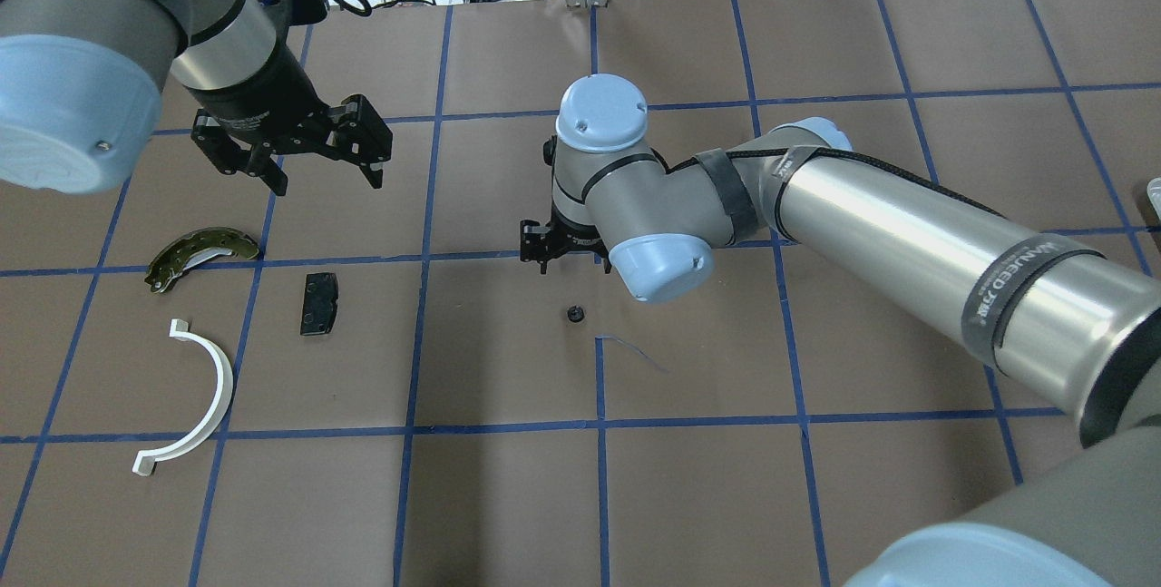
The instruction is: Place bearing gear from tray to pile
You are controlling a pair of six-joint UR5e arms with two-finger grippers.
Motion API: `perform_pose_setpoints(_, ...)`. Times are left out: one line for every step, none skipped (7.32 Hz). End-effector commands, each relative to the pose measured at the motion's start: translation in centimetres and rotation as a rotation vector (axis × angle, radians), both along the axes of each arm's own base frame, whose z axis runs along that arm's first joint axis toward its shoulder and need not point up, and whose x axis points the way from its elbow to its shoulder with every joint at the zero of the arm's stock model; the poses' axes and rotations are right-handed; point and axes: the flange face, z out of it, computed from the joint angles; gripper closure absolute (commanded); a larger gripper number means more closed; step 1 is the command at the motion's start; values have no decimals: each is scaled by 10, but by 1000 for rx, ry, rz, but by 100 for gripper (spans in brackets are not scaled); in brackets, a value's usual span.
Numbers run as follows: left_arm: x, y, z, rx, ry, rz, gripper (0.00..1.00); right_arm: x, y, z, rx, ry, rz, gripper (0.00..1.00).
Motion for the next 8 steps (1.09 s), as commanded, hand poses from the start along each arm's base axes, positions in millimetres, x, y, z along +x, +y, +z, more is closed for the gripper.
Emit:
perform_pose_setpoints(-54, -4, -39, 0, -2, 36, 0, -90, -33, 42, -3, 19, 8, 0)
perform_pose_setpoints(-80, -8, -71, -14, -2, 12, 0, -153, -49, 60, 3, 20, -25, 0)
perform_pose_setpoints(-105, -9, -105, -36, 1, -29, 0, -215, -60, 77, -13, 20, -37, 0)
perform_pose_setpoints(-123, -11, -137, -56, 6, -49, 0, -266, -65, 88, -19, 27, -52, 0)
perform_pose_setpoints(-135, -14, -166, -57, 9, -43, 0, -320, -63, 97, -11, 56, -63, 0)
perform_pose_setpoints(-149, -10, -193, -28, 2, -37, 0, -374, -58, 98, 7, 82, -7, 0)
perform_pose_setpoints(-160, -5, -220, -10, -3, -50, 0, -440, -52, 97, 6, 81, 26, 0)
perform_pose_setpoints(-165, -2, -244, -20, 1, -57, 0, -492, -43, 98, -8, 89, 70, 0)
